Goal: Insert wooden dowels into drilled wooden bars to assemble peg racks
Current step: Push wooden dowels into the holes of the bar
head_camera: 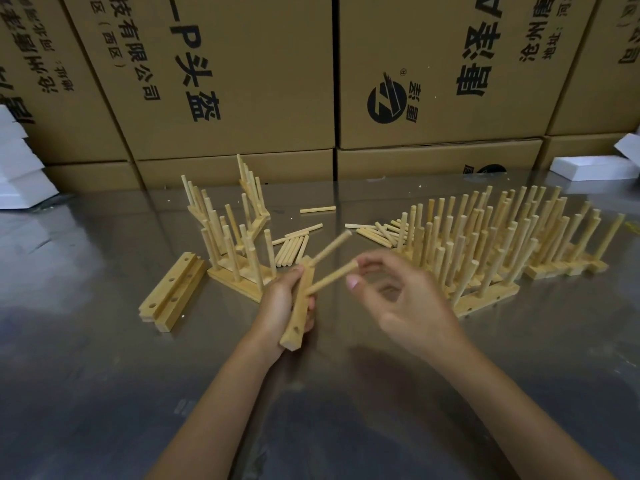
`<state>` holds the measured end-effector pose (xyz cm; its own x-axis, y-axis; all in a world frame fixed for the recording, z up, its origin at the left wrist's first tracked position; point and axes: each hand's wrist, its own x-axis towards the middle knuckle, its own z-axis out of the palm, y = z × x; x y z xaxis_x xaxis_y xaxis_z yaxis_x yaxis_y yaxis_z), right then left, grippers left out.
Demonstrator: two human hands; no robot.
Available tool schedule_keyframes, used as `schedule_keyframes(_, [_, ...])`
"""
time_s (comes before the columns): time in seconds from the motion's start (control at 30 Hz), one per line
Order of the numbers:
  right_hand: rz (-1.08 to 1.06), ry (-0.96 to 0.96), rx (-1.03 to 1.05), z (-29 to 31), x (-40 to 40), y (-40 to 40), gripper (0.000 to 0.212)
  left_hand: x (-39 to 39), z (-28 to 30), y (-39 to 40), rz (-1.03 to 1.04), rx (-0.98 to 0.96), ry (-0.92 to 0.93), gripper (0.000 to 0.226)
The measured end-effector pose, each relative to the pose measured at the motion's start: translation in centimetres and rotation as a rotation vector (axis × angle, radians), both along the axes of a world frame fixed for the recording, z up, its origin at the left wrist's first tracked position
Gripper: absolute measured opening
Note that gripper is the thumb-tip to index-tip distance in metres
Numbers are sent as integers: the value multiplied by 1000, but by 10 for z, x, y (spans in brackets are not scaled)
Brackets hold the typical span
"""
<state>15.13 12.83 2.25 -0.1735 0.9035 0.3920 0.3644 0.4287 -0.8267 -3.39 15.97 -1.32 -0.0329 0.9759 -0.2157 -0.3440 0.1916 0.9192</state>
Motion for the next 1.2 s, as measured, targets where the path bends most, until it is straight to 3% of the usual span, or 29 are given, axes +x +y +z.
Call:
schedule_keyframes(0.1, [-158,52,52,-6,5,12,14,-10,-1,2,-66,29,-159,25])
schedule_keyframes(0.23, [-68,-538,-103,-21,-21,56,46,-12,0,2,-154,88,-229,34])
schedule_keyframes(0.33, [78,-674,-82,-18,-53,93,60,-15,1,-1,-159,120,-299,39])
schedule_keyframes(0.43, [89,-737,-59,-17,-79,122,45,-15,2,-1,-162,125,-314,41])
schedule_keyframes(0.6, [-60,-690,39,-34,-86,122,21,-16,3,1,-171,127,-298,32])
schedule_keyframes(0.83, [41,-816,204,-34,-67,120,28,-18,3,1,-142,99,-299,32])
schedule_keyframes(1.2, [-108,-632,257,-45,-29,28,9,-15,1,4,-3,41,-217,25])
